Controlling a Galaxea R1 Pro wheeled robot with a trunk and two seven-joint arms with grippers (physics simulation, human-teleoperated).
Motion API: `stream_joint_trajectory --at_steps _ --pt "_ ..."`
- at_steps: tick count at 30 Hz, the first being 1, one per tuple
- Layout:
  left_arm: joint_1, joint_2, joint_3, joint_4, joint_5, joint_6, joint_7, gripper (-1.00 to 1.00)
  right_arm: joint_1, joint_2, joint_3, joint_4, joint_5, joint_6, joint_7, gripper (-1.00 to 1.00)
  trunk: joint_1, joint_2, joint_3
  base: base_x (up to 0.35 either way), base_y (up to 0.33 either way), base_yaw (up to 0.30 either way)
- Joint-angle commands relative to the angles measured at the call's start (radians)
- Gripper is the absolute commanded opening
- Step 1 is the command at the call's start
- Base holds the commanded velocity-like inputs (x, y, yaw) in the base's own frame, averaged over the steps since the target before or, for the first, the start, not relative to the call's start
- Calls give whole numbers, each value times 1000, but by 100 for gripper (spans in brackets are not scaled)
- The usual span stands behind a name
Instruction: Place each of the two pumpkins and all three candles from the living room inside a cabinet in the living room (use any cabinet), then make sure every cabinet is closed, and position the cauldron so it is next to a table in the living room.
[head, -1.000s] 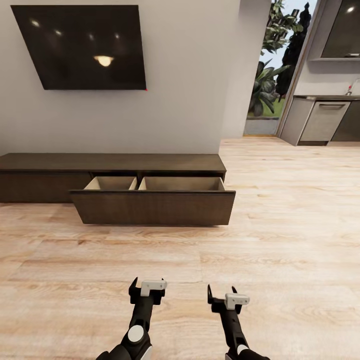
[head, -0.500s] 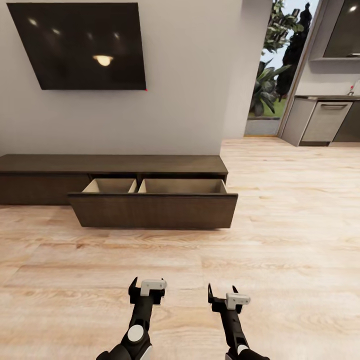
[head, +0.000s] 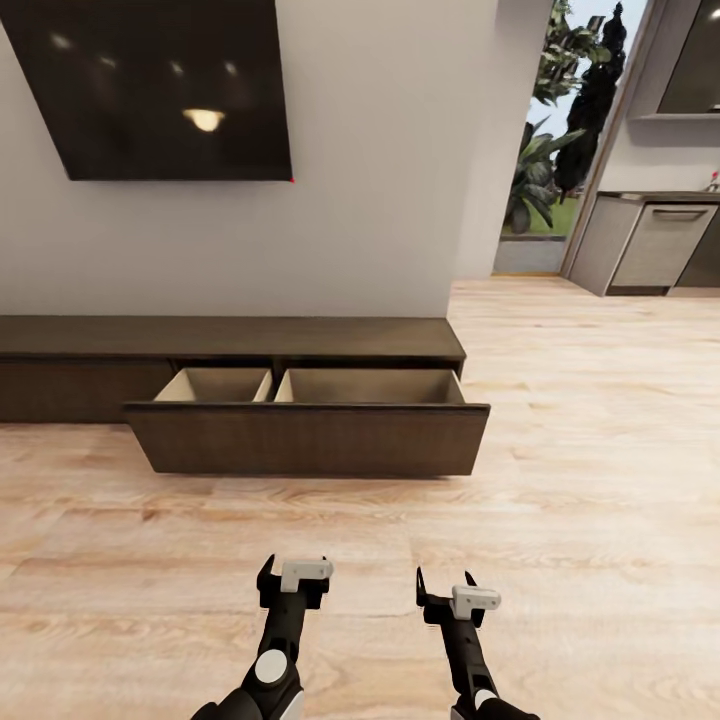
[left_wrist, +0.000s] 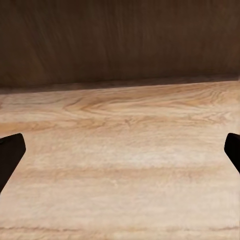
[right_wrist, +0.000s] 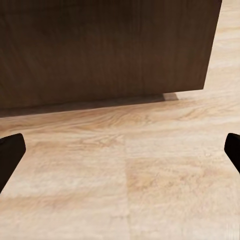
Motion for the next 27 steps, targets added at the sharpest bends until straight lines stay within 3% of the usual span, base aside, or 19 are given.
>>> stream_joint_trajectory --at_steps 1,27 --pt "-1 1 -4 0 11 -8 5 100 0 0 9 0 0 -2 -10 100 0 0 -1 231 2 0" --pt "-1 0 -4 1 11 -7 5 100 -1 0 7 0 0 -2 -10 100 0 0 -1 255 0 0"
